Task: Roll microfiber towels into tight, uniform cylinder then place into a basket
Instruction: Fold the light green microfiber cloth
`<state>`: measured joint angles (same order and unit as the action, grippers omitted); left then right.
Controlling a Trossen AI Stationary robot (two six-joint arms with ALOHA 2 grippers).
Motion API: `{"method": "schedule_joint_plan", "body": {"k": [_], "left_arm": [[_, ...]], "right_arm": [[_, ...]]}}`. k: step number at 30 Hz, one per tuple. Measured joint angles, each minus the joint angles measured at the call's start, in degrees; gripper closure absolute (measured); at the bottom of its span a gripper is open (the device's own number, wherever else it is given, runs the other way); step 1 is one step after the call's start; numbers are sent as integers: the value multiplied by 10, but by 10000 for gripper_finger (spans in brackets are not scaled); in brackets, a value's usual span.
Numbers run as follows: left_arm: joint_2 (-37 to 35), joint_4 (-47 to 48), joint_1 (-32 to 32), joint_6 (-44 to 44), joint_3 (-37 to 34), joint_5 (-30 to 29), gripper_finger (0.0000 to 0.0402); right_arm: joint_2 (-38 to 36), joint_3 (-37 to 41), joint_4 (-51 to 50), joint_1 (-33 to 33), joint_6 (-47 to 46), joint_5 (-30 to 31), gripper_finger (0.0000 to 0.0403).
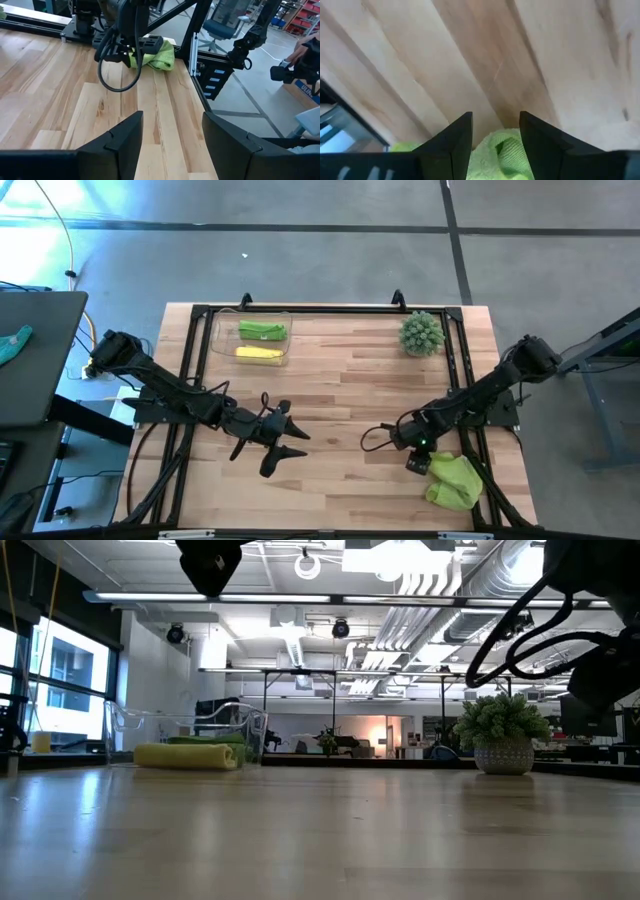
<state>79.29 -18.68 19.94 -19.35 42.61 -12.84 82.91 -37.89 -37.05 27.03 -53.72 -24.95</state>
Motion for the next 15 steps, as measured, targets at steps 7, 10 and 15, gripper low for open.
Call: {"method": "schedule_joint_plan", "body": {"k": [7, 10, 15], "left_arm": [[0, 0, 1, 0, 0, 0, 209], [0, 4, 1, 0, 0, 0, 209], [0, 13, 1, 0, 0, 0, 209]], "right_arm": [[0, 0, 0, 0, -2, -58, 249], [0, 0, 0, 0, -2, -72, 249], [0, 0, -12, 0, -2, -81, 258]]}}
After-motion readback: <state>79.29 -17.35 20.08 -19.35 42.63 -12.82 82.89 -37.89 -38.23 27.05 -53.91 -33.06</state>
